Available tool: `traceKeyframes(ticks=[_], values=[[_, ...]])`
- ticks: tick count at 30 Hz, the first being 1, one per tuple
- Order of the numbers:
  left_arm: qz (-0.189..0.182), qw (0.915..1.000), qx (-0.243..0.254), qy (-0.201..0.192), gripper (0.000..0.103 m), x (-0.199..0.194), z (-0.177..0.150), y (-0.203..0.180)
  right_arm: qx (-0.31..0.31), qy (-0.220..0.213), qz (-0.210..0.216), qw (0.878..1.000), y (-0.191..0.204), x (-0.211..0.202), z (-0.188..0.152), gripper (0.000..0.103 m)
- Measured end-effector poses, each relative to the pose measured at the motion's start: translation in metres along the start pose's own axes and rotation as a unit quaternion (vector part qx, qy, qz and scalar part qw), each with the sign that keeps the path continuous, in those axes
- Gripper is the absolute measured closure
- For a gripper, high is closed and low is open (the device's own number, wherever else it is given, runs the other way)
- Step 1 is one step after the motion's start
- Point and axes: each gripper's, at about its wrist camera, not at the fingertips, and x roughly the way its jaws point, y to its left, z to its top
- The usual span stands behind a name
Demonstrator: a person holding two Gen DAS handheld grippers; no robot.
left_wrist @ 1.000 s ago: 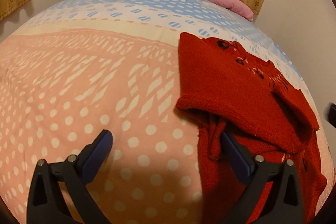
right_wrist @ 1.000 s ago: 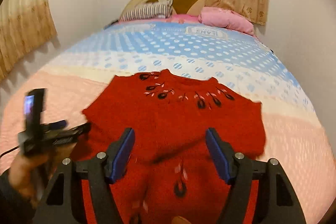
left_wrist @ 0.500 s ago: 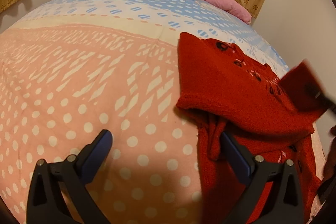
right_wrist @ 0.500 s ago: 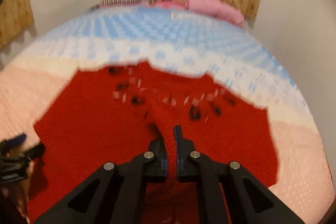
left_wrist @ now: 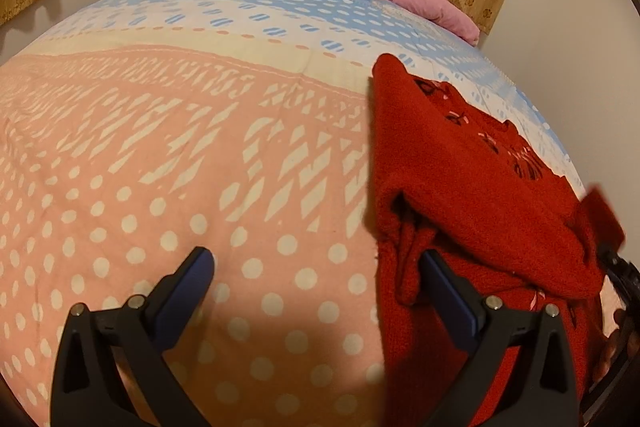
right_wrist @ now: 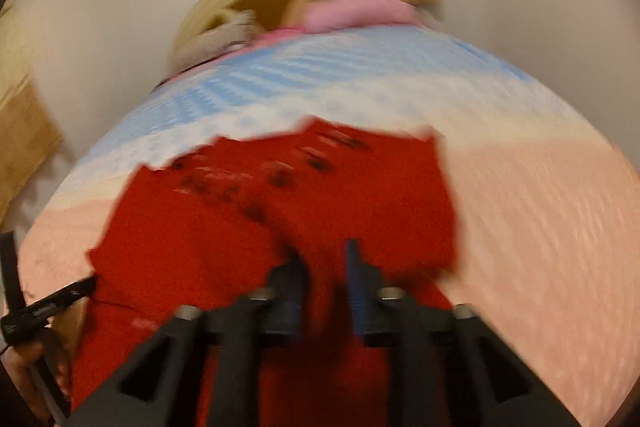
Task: Fold small clothes
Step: 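Grasp the sweater's side edge with the right gripper and fold it inward, then open the right gripper and lift it off the folded side edge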
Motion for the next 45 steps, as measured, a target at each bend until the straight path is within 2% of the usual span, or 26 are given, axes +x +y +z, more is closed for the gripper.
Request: traceKeyframes(ticks=[1,3,5,8,11,13,16,18,21,22,23,25,27,29,31,33,36,38,42,43,45], values=[[0.001,1.0,0.001,0.0,0.0,0.0,0.0,0.0,0.026,-0.006,-0.006,1.0,-0.016,-0.006,-0.005,0.046],[0.002,1.0,0.001,0.0,0.0,0.0,0.0,-0.001,0.054,-0.023,-0.007,0.998,-0.034,-0.016,-0.005,0.046],[0.002,1.0,0.001,0.0,0.0,0.0,0.0,-0.002,0.055,-0.038,-0.003,0.998,-0.037,-0.025,0.0,0.046],[-0.004,1.0,-0.006,-0.007,0.0,-0.004,0.0,0.001,0.024,-0.051,0.013,0.998,-0.024,-0.034,0.014,0.046],[-0.015,0.9989,-0.034,-0.029,0.0,-0.019,0.0,0.013,0.019,-0.039,0.014,0.999,-0.026,-0.031,0.021,0.047],[0.023,0.9979,-0.033,-0.05,0.0,-0.032,0.002,0.017,0.037,-0.028,0.012,0.999,-0.036,-0.028,0.022,0.047],[0.035,0.9952,-0.035,-0.084,0.0,-0.047,0.015,0.018,0.065,-0.004,0.01,0.998,-0.061,-0.022,0.019,0.047],[0.027,0.9948,-0.04,-0.09,0.0,-0.048,0.03,0.016,0.078,0.016,0.028,0.996,-0.073,-0.016,0.015,0.047],[0.044,0.996,0.004,-0.078,0.0,-0.03,0.059,-0.008,0.085,0.034,0.074,0.993,-0.074,-0.005,0.011,0.047],[0.063,0.9952,0.018,-0.073,0.0,-0.021,0.064,-0.015,0.084,0.04,0.085,0.992,-0.071,-0.002,0.011,0.048],[0.085,0.9936,0.035,-0.065,0.0,-0.006,0.07,-0.023,0.08,0.048,0.095,0.991,-0.066,0.002,0.011,0.065],[0.104,0.9923,0.051,-0.042,0.0,0.012,0.069,-0.029,0.052,0.063,0.086,0.993,-0.052,0.007,0.012,0.093],[0.134,0.9882,0.072,-0.012,0.0,0.033,0.064,-0.032,0.016,0.054,0.067,0.996,-0.038,0.001,0.014,0.094],[0.177,0.9822,0.062,-0.011,0.0,0.04,0.057,-0.024,-0.014,0.041,0.061,0.997,-0.027,-0.005,0.019,0.095],[0.176,0.9838,0.036,0.001,0.0,0.039,0.057,-0.012,-0.048,0.013,0.042,0.998,-0.013,-0.017,0.031,0.095],[0.175,0.9845,0.009,0.007,0.0,0.037,0.057,0.0,-0.062,-0.022,0.034,0.997,-0.004,-0.03,0.05,0.095],[0.167,0.986,-0.003,0.009,0.0,0.037,0.056,0.006,-0.059,-0.044,0.025,0.997,-0.001,-0.034,0.07,0.095],[0.168,0.9857,-0.012,-0.006,0.0,0.031,0.054,0.006,-0.051,-0.038,0.015,0.998,-0.004,-0.027,0.072,0.095],[0.16,0.9853,-0.01,-0.061,0.0,0.007,0.058,0.001,-0.025,0.027,0.007,0.999,-0.026,0.007,0.05,0.094],[0.158,0.9845,-0.004,-0.076,0.0,0.001,0.061,-0.003,-0.022,0.031,-0.002,0.999,-0.03,0.01,0.044,0.088],[0.142,0.9852,0.01,-0.095,0.0,-0.012,0.065,-0.016,-0.006,0.05,-0.031,0.998,-0.047,0.024,0.033,0.057]])
